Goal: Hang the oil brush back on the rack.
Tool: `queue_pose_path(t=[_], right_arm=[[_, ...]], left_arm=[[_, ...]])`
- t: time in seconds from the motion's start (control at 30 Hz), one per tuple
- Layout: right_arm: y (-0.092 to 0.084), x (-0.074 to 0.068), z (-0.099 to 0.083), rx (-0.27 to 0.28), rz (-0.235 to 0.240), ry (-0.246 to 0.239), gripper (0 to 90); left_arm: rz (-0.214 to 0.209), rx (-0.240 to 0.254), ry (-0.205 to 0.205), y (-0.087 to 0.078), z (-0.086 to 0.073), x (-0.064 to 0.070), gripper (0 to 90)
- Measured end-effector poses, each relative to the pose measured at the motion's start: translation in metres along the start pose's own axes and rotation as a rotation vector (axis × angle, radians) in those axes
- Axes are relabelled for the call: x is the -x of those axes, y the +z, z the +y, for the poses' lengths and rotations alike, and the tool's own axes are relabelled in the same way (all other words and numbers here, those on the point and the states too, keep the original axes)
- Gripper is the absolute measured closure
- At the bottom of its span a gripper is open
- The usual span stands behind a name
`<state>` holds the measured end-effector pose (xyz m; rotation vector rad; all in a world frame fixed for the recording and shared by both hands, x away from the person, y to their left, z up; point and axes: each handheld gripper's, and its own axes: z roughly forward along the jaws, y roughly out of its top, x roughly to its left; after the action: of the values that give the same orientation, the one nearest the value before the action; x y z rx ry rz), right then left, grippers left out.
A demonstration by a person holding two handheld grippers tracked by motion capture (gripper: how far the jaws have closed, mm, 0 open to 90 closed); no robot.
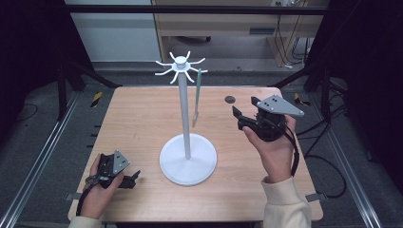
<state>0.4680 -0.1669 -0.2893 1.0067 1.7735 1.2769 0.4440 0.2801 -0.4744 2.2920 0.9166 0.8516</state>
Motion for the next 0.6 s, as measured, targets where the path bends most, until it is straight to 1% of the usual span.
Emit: queue_pose_path(t=[0.03, 0.07, 0.1, 0.13, 0.17, 0.2, 0.23, 0.3, 0.33, 0.37, 0.4, 0.53, 0.6], right_arm=[[0.001, 0.0, -0.002, -0.004, -0.016, -0.006, 26.5], [0.005, 0.002, -0.007, -0.019, -0.031, -0.01, 21.0], [0.005, 0.002, -0.007, -0.019, -0.031, -0.01, 21.0], [0.007, 0.003, -0.01, -0.03, -0.041, -0.006, 19.5], [0.01, 0.006, -0.016, -0.053, -0.065, -0.012, 17.4], [0.01, 0.006, -0.016, -0.053, -0.065, -0.012, 17.4], [0.012, 0.009, -0.023, -0.067, -0.083, -0.021, 15.7], [0.015, 0.013, -0.029, -0.075, -0.101, -0.031, 14.0], [0.015, 0.013, -0.029, -0.075, -0.101, -0.031, 14.0], [0.019, 0.018, -0.036, -0.09, -0.112, -0.029, 12.5], [0.019, 0.018, -0.036, -0.09, -0.112, -0.029, 12.5], [0.024, 0.028, -0.051, -0.115, -0.128, 0.003, 11.6], [0.026, 0.034, -0.057, -0.131, -0.139, 0.008, 11.0]], left_arm=[[0.001, 0.0, 0.0, 0.0, 0.0, 0.0, 2.8], [0.002, 0.002, -0.001, 0.0, 0.0, 0.0, 2.8], [0.003, 0.002, -0.002, 0.0, 0.0, 0.0, 2.8], [0.003, 0.004, -0.003, 0.0, 0.0, 0.0, 2.8], [0.004, 0.006, -0.005, -0.001, 0.0, 0.0, 2.8], [0.004, 0.006, -0.005, -0.001, 0.0, 0.0, 2.8], [0.001, 0.004, -0.004, -0.001, 0.0, -0.001, 2.8], [0.004, 0.007, -0.005, -0.001, 0.0, -0.001, 2.8], [0.003, 0.007, -0.005, -0.001, 0.0, -0.001, 2.8], [0.002, 0.006, -0.005, -0.001, 0.0, -0.001, 2.8], [0.003, 0.007, -0.005, -0.001, 0.0, -0.001, 2.8], [0.003, 0.007, -0.006, -0.001, 0.0, -0.001, 2.8], [0.003, 0.007, -0.006, -0.001, 0.0, -0.001, 2.8]])
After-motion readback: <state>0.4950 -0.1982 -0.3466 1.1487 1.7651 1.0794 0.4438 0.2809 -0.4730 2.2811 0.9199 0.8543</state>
